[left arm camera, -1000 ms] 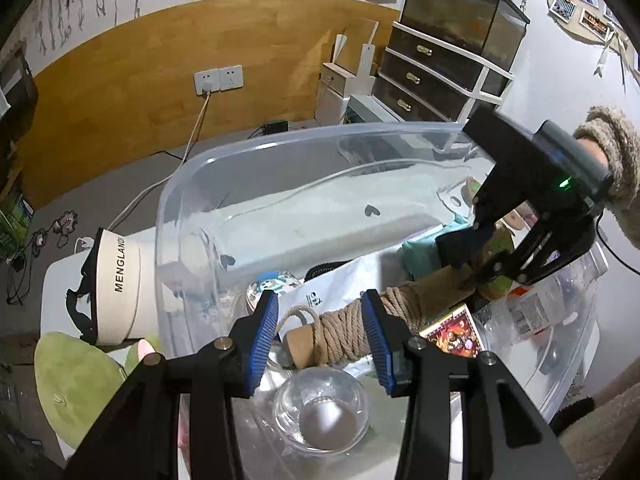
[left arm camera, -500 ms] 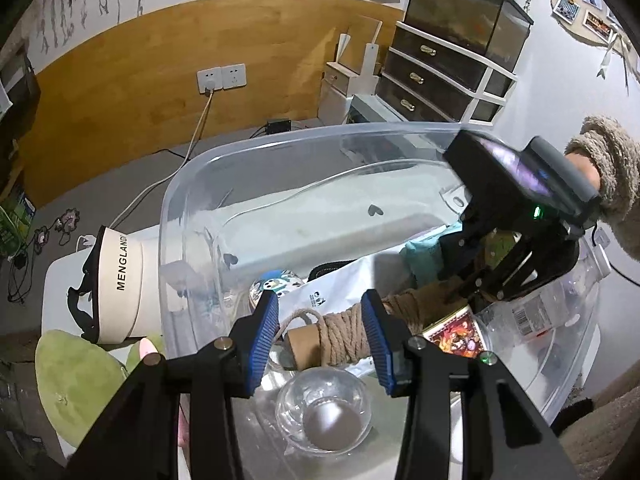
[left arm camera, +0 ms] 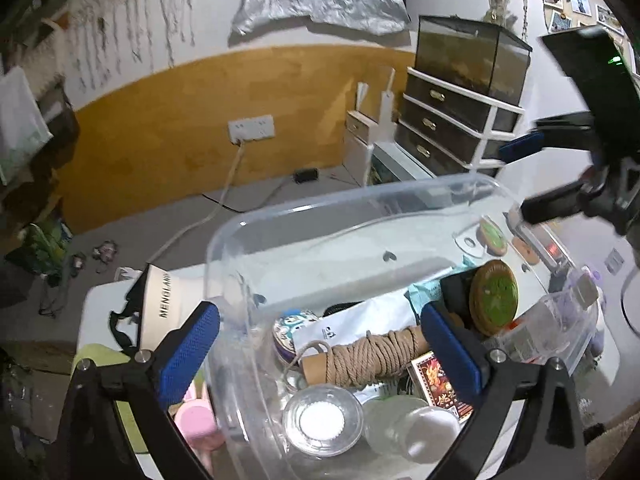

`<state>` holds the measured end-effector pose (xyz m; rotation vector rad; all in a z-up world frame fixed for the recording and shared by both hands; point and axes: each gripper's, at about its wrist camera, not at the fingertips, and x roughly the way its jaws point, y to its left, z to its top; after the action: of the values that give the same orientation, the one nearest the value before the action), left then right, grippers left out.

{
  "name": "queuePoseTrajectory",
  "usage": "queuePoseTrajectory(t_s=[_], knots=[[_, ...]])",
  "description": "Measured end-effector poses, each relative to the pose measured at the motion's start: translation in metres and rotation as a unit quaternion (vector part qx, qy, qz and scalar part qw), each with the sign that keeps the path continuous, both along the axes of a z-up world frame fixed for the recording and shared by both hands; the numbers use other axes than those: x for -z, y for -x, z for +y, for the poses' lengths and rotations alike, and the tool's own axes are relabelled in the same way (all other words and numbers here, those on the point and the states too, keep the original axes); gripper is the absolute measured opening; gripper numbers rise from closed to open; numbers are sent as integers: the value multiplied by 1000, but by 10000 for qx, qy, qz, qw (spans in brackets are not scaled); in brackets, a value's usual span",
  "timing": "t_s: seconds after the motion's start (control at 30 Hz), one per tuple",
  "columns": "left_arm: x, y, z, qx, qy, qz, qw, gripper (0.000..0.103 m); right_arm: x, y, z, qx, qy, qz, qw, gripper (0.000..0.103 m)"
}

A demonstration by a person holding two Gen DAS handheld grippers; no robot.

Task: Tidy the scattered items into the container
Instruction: 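Withdraw the right gripper from the box back over the table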

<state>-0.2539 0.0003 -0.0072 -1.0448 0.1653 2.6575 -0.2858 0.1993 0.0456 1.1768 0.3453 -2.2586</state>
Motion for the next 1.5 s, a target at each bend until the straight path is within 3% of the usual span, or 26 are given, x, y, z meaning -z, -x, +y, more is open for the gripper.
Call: queuePoseTrajectory(t_s=[0.23, 0.57, 0.73, 1.1, 1.5], knots=[[-20, -34, 2, -208, -84, 263, 9994, 101, -19, -67, 17, 1048, 185, 1034, 9889, 96], [-41, -80, 7, -511, -338, 584, 9964, 101, -15, -141, 14, 2032, 719, 1887, 9581, 103], [-47, -106, 7, -868, -390, 937, 9910, 103, -9, -164, 15, 2248, 584, 1912, 9537, 103], [-41, -147, 6, -933, -494, 792, 9912, 103, 11, -209, 23, 2589, 693, 1882, 9449, 103], [-21, -186, -1, -891, -522, 600, 9928, 103, 39, -262, 10, 2862, 303, 1601, 9442, 103]])
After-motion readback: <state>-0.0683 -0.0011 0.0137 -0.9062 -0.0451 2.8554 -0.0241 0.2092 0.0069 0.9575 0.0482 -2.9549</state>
